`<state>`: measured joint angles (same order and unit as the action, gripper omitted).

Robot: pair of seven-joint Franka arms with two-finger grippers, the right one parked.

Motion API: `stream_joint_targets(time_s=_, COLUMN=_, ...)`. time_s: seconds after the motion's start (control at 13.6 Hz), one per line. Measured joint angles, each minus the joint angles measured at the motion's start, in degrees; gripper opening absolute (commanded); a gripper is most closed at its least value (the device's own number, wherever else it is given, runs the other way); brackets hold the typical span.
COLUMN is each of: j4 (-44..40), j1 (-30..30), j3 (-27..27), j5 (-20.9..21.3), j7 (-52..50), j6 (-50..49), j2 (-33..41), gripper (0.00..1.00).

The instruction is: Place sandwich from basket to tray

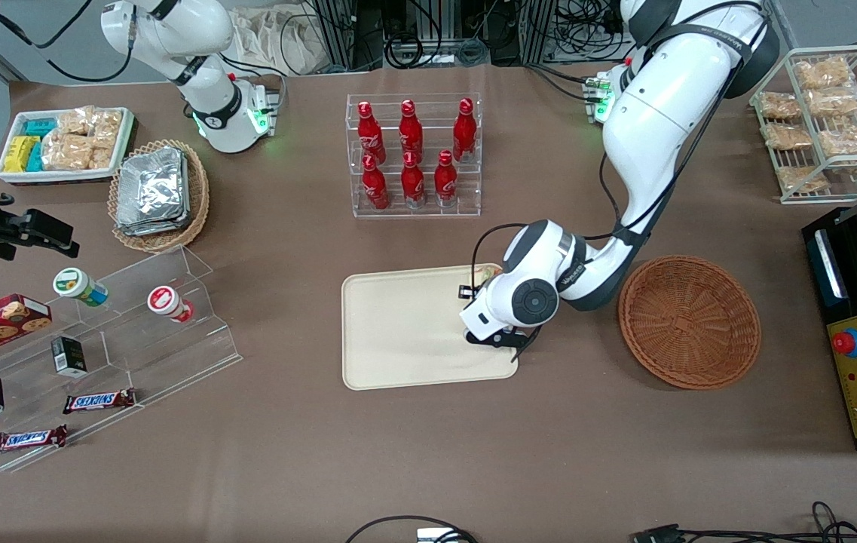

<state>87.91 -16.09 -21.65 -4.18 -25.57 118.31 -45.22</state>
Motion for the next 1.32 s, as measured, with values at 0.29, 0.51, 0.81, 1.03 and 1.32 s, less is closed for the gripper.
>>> stream_joint_targets(time_s=0.29, j4=-0.38, j1=0.01, j3=0.12, j5=0.00, j7=0.00, j6=1.27, j2=0.00, gripper=1.00)
stream_joint_targets(time_s=0.51, j4=-1.49, j1=0.16, j3=0.36, j5=0.00, j7=0.00, j6=1.88, j2=0.04, gripper=1.00)
stream_joint_targets(time_s=0.81, j4=-4.52, j1=2.14, j3=1.70, j5=0.01, j7=0.00, j6=1.85, j2=3.20, gripper=1.00)
stream_joint_targets(time_s=1.03, j4=-5.06, j1=6.40, j3=1.84, j5=0.13, j7=0.23, j6=-2.52, j2=9.67, gripper=1.00)
stream_joint_targets(time_s=1.32, j4=-5.35, j1=12.97, j3=2.06, j5=4.43, j7=2.00, j6=-15.80, j2=20.40, gripper=1.00)
